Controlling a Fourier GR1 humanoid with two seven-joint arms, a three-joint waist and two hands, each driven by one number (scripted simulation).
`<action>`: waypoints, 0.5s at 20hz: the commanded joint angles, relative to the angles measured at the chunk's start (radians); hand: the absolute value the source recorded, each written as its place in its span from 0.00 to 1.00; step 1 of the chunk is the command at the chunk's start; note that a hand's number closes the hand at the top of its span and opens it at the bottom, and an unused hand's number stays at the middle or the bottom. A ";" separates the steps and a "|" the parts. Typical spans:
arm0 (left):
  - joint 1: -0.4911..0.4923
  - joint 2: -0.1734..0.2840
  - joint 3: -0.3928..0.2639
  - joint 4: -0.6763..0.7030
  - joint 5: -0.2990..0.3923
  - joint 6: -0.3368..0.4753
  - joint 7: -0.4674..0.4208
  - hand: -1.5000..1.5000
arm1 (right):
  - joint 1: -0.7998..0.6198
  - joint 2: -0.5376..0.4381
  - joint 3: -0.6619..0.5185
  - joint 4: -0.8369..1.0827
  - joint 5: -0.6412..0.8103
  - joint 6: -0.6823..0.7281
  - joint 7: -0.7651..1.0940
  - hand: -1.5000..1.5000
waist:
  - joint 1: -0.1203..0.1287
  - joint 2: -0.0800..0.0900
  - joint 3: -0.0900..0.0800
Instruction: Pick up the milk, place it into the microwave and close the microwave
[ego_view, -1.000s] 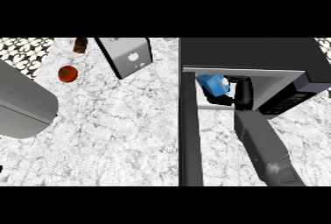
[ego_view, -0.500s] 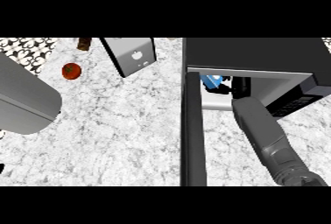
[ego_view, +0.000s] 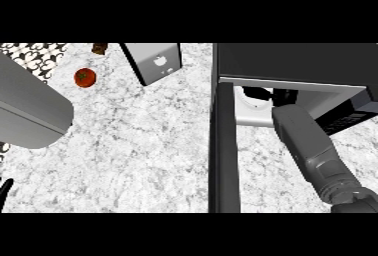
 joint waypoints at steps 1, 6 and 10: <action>-0.009 -0.020 -0.017 0.023 -0.060 0.012 -0.019 0.00 | 0.008 -0.042 -0.044 0.013 -0.028 -0.021 -0.030 1.00 | 0.004 0.006 0.001; -0.044 -0.012 -0.033 0.002 -0.024 0.016 0.028 0.00 | 0.012 -0.100 -0.047 0.053 -0.016 0.004 -0.015 1.00 | 0.019 0.018 0.003; -0.071 0.009 -0.018 0.014 0.003 0.017 0.055 0.00 | 0.005 -0.094 -0.039 0.086 -0.002 -0.003 0.007 1.00 | 0.020 0.014 0.003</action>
